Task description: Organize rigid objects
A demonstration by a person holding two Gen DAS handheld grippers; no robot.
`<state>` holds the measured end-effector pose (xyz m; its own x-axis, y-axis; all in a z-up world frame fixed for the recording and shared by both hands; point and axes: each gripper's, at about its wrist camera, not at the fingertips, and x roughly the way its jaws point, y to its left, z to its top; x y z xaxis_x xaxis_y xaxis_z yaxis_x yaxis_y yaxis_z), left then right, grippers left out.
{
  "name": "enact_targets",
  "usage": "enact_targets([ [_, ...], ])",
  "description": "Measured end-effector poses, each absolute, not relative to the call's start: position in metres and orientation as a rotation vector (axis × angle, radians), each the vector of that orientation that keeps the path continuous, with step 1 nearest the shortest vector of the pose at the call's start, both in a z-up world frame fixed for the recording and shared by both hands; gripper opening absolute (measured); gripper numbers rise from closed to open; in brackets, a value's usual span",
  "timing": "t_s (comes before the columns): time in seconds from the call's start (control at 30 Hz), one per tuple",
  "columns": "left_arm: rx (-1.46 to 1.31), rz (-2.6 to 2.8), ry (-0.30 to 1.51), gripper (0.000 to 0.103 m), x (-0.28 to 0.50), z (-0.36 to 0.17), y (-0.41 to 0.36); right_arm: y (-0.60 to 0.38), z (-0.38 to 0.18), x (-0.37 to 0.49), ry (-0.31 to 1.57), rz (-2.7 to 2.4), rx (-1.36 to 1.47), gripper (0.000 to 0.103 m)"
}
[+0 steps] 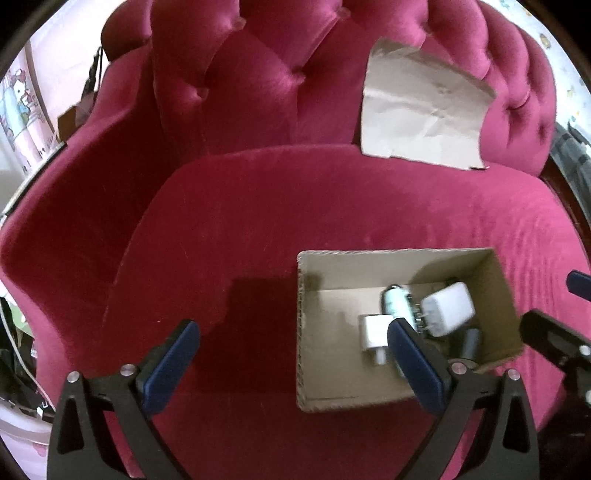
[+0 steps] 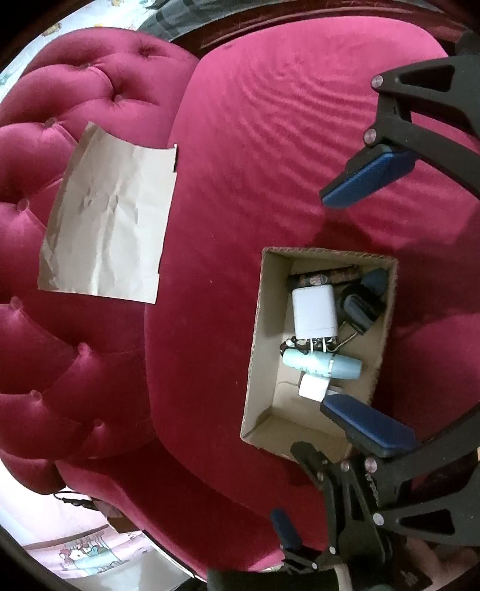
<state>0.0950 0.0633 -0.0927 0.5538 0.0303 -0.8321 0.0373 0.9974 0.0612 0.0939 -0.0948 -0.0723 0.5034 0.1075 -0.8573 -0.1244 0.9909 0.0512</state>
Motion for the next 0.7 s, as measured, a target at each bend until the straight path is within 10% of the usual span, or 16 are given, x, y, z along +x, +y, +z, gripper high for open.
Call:
enact_targets([
  [0.7, 0.089, 0.001, 0.948, 0.103, 0.02, -0.023, 0.027, -0.124, -0.005, 0.024, 1.045, 0.101, 0.02, 0.103],
])
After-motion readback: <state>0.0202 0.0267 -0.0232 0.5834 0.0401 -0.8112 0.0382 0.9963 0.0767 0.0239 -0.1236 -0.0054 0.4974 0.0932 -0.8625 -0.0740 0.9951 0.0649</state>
